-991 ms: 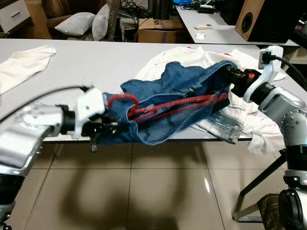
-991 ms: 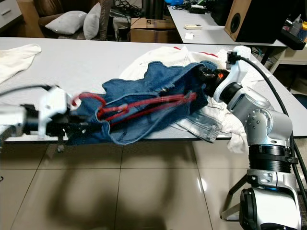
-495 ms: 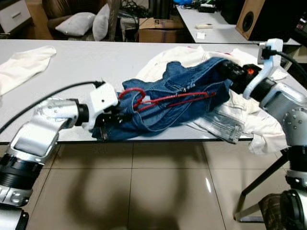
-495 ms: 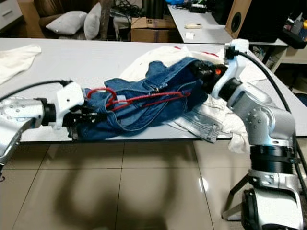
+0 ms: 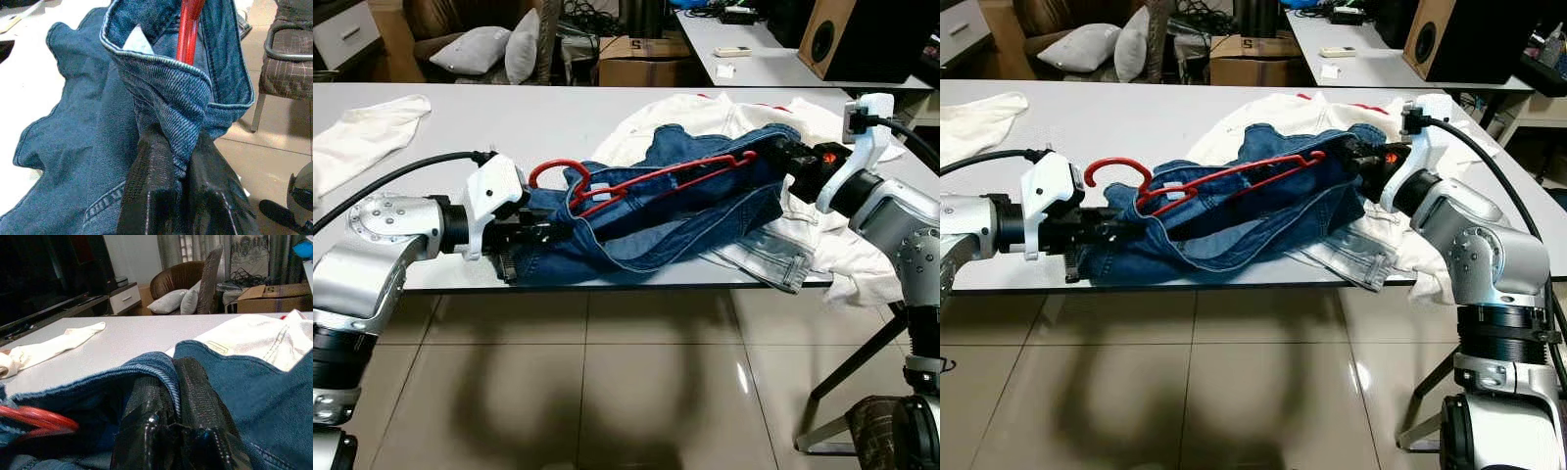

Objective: Hang hanger

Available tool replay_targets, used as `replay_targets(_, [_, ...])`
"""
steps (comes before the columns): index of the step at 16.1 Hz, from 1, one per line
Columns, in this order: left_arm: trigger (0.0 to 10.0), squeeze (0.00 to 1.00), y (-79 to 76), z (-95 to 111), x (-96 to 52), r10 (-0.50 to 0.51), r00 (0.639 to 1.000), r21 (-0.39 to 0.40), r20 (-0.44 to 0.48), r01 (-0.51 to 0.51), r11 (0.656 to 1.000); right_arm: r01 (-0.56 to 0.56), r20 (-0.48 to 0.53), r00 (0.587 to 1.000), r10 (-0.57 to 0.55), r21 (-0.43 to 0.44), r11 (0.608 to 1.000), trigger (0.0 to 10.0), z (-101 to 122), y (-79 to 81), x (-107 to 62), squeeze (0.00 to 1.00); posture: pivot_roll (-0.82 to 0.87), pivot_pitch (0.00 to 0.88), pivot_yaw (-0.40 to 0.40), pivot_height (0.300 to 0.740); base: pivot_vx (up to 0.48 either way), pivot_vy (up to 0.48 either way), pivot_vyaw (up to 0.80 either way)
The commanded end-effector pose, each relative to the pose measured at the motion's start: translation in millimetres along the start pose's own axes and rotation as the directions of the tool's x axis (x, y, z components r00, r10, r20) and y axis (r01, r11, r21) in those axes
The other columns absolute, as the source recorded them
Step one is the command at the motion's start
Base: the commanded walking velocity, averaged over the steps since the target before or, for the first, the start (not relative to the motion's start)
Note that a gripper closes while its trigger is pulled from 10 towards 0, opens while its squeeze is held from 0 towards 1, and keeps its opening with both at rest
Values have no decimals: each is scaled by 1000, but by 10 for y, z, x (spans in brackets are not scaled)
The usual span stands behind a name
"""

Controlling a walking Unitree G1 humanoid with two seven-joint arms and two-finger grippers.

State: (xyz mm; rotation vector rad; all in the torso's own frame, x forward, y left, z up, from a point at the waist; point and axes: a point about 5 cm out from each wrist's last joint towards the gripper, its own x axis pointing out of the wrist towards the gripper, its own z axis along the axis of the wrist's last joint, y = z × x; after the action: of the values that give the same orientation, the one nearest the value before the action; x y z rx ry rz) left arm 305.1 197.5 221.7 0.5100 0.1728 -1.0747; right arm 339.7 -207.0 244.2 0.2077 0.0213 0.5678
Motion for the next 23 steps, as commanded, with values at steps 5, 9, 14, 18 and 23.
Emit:
replay_targets(5, [0, 0, -27, -138, 256, -2, 988, 26, -154, 6, 1000, -52, 35, 998, 53, -30, 998, 0, 130, 162, 40, 0, 15, 0, 11, 740, 0, 0, 0])
replay_targets(9, [0, 0, 192, -132, 336, 178, 962, 36, -209, -175, 984, -52, 42, 998, 54, -53, 997, 0, 187, 195, -9, 0, 7, 0, 28, 740, 0, 0, 0])
replay_targets(14, [0, 0, -59, -48, 475, 76, 973, 177, -217, -38, 984, 65, 129, 990, -65, 0, 998, 0, 365, 129, 2, 0, -3, 0, 31, 740, 0, 0, 0])
replay_targets(18, [0, 0, -226, -122, 514, 88, 961, 301, -263, -5, 954, 137, 171, 971, -164, 162, 977, 0, 400, -14, 27, 0, -1, 0, 25, 740, 0, 0, 0])
replay_targets(23, [0, 0, -83, -361, 508, 353, 873, 410, -338, -201, 890, 73, 167, 979, -117, 247, 966, 0, 365, 47, 45, 0, -1, 0, 18, 740, 0, 0, 0])
